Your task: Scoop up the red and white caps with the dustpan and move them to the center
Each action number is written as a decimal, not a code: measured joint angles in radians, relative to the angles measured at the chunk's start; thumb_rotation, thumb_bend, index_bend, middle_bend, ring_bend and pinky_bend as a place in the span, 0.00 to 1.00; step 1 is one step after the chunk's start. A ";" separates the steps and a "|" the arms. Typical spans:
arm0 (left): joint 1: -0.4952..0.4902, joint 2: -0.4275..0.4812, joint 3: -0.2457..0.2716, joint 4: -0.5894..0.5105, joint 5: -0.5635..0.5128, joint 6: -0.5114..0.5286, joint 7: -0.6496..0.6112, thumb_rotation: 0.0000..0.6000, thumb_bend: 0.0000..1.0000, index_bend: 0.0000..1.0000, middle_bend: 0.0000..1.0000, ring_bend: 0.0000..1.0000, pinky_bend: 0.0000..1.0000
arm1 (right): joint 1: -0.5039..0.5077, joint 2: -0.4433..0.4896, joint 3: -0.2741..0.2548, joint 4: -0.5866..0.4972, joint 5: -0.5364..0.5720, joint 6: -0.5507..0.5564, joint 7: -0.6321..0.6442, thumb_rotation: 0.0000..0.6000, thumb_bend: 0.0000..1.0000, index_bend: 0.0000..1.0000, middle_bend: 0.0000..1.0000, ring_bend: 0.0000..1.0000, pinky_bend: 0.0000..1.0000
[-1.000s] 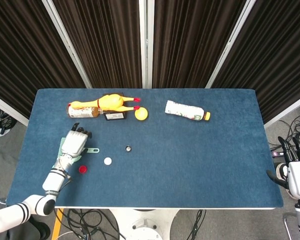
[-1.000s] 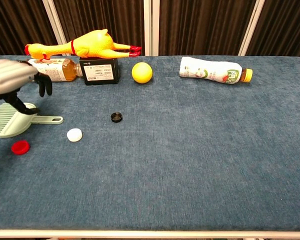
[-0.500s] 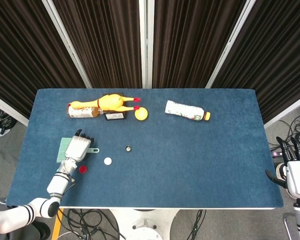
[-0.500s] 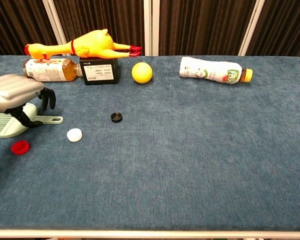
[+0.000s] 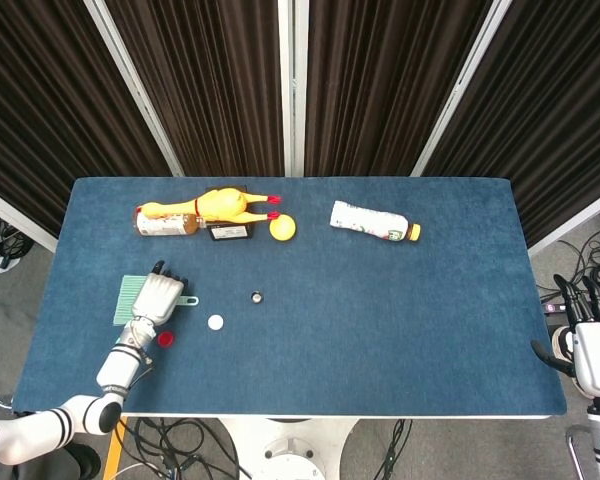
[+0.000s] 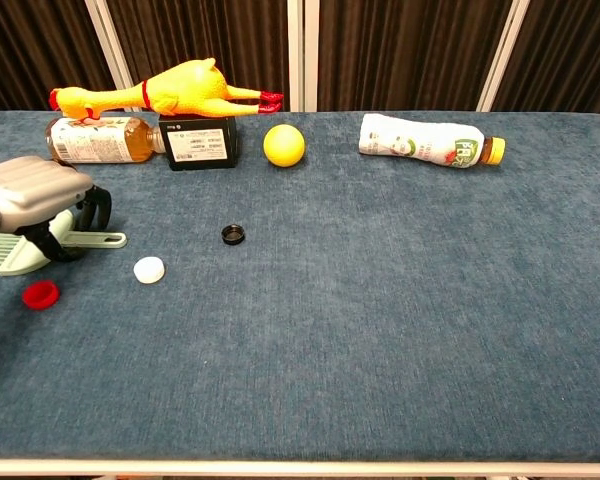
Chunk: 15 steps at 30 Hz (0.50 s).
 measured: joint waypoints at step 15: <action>-0.004 -0.014 0.014 0.031 0.007 -0.008 -0.010 1.00 0.34 0.49 0.53 0.40 0.22 | -0.007 -0.003 -0.003 0.008 0.005 0.001 0.018 1.00 0.05 0.08 0.16 0.01 0.07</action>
